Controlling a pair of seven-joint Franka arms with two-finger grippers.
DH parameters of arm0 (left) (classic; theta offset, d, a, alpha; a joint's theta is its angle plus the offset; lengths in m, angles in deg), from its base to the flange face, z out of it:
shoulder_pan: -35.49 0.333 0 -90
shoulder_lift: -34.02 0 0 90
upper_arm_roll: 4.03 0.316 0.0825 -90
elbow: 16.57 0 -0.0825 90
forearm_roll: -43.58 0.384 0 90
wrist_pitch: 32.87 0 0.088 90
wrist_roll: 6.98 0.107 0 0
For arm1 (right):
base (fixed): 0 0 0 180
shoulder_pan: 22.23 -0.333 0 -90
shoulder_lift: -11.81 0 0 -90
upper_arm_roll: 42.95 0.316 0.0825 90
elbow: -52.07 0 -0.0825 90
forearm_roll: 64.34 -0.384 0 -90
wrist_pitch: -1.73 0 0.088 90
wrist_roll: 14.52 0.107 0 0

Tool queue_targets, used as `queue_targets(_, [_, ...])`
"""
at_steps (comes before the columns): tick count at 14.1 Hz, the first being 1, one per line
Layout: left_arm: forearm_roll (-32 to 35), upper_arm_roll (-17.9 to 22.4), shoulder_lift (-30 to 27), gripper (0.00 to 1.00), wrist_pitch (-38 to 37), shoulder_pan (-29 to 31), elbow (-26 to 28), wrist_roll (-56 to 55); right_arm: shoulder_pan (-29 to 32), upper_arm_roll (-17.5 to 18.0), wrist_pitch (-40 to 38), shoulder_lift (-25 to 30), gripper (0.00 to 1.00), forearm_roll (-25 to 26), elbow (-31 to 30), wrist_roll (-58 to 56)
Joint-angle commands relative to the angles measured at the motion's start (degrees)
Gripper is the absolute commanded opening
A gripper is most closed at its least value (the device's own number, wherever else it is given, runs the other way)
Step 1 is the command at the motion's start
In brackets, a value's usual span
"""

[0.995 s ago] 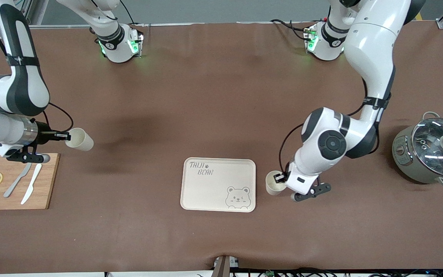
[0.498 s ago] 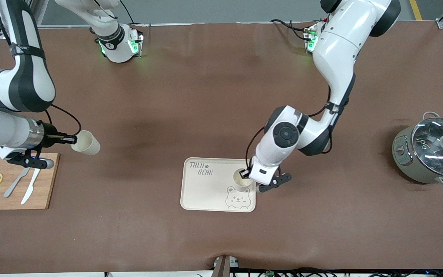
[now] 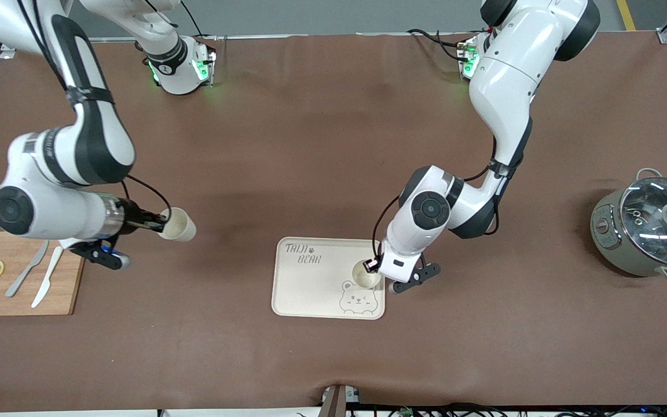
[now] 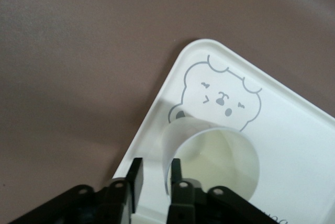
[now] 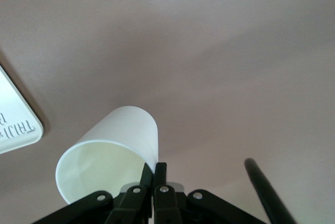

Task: Place white IKEA cup upright on tray with both arms

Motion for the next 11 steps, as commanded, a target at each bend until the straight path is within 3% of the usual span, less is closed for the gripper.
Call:
queue_targets(1, [-0.62,0.29,-1.78,1.00,-0.65,0.00,-1.05,0.34,-2.20,-0.21,-0.29,-6.34,0.00,-0.58,6.41,5.56])
queue_targets(3, [0.08,1.42,-7.56,1.00,-3.00,0.27,0.34,-0.10,-4.83,-0.21,1.11,-8.11,0.00,-2.07,7.47,10.13])
queue_targets(5, [3.06,2.40,-12.84,1.00,-10.11,1.93,0.44,2.08,-5.90,-0.21,4.71,-9.43,0.00,-5.05,7.48,14.61])
queue_targets(7, [3.34,2.40,-16.63,1.00,-14.95,4.48,0.70,4.03,-8.61,-0.29,7.44,-10.75,0.00,-7.87,7.48,17.61])
queue_targets(11, [3.34,2.40,-21.91,1.00,-23.92,9.49,0.97,12.36,-14.14,-0.20,17.10,-12.86,0.00,-8.41,7.65,28.94])
